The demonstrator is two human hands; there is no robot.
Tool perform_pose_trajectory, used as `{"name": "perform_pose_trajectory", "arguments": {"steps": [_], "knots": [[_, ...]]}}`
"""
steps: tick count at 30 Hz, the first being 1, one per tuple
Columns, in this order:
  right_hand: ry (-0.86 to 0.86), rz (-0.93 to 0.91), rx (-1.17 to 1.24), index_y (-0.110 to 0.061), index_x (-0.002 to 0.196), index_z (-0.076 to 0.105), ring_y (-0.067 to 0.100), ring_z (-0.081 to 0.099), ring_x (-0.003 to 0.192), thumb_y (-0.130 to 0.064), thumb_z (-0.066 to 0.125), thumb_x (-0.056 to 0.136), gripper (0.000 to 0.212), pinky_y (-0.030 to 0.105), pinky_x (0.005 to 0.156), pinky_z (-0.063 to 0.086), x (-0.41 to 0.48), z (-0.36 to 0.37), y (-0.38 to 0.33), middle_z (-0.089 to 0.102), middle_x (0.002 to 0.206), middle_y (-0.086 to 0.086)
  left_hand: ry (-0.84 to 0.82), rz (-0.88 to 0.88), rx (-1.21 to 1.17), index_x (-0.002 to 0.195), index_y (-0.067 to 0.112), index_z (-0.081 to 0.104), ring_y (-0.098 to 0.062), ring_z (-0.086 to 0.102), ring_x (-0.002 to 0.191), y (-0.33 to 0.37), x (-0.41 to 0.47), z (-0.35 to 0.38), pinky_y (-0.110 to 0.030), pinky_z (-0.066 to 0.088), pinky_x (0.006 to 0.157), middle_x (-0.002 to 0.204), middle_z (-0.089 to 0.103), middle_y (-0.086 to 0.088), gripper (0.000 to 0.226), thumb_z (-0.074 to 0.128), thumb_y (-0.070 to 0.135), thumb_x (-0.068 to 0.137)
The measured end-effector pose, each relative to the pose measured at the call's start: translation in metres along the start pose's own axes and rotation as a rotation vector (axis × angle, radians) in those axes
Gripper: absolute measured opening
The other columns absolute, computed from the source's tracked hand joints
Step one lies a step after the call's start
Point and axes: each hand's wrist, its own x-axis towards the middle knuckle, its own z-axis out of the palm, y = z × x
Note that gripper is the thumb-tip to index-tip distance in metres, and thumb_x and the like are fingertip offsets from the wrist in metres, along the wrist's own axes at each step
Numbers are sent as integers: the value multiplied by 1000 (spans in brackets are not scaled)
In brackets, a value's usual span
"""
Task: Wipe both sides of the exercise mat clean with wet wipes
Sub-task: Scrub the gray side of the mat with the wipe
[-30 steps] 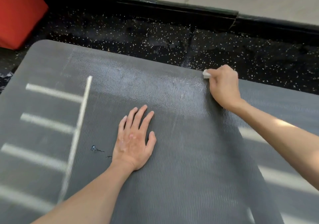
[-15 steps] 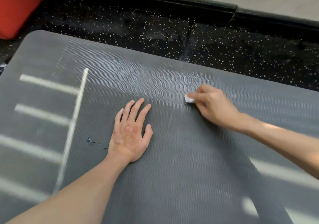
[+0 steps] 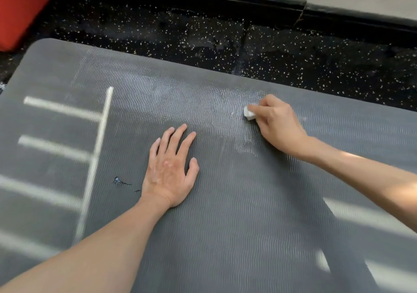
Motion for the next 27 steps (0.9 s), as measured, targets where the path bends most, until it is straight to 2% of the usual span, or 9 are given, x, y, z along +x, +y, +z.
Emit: {"name": "perform_pose_trajectory", "arguments": {"steps": [5,6,10,15,19,21,24,25,27], "knots": [[-372,-302,129,-7,96,68,25,51,65,-18,43,94,27,34,54,46,-76,-9,-40,52,83,8,-1,-2,1,149,21,38,-23,22,147,0,0,1,-45,17,119,160,28,0,61,30,40,92],[-360,-295,132,-8,97,69,25,53,64,-19,42,93,29,32,55,46,-67,-10,-36,53,82,8,1,-3,2,149,21,38,-23,21,147,0,0,1,-45,16,119,160,28,0,61,30,40,92],[-81,-81,71,-6,95,72,29,56,65,-14,49,90,25,32,57,46,-29,-1,-11,53,82,9,11,-2,-2,148,20,38,-23,22,147,0,0,1,-44,16,119,159,29,-1,61,30,40,91],[-364,-299,166,-8,100,70,23,52,65,-16,46,93,26,31,56,43,-84,-5,-44,53,84,7,10,-4,-3,149,21,38,-23,21,147,0,1,0,-44,15,120,159,28,-1,61,29,41,91],[-48,-37,90,-7,96,72,29,56,64,-9,53,88,20,32,57,48,-46,2,-19,53,84,9,9,-7,-4,148,20,38,-23,21,148,1,-1,0,-44,16,120,160,27,-1,61,28,41,91],[-128,-115,113,-6,96,70,27,53,66,-13,47,90,24,31,57,46,-74,6,-36,51,85,8,6,-7,-4,149,21,37,-22,20,148,0,-1,1,-44,15,120,160,27,0,62,28,41,91],[-412,-359,203,-10,99,65,18,44,67,-11,42,93,24,27,57,40,-128,-4,-66,49,86,5,12,-6,-12,149,21,36,-22,19,148,0,0,0,-44,14,121,160,26,0,62,28,41,91],[-419,-386,210,-11,101,65,18,45,68,-11,42,94,24,26,58,40,-124,-5,-62,49,86,5,15,-3,-13,149,21,36,-22,19,148,0,1,0,-43,13,121,160,27,-1,62,28,41,91],[-254,-240,151,-10,101,69,22,52,69,-9,47,91,24,30,61,45,-93,-1,-42,52,86,7,17,2,-19,150,20,36,-22,19,148,0,0,1,-42,10,121,160,27,-1,63,27,42,91]]}}
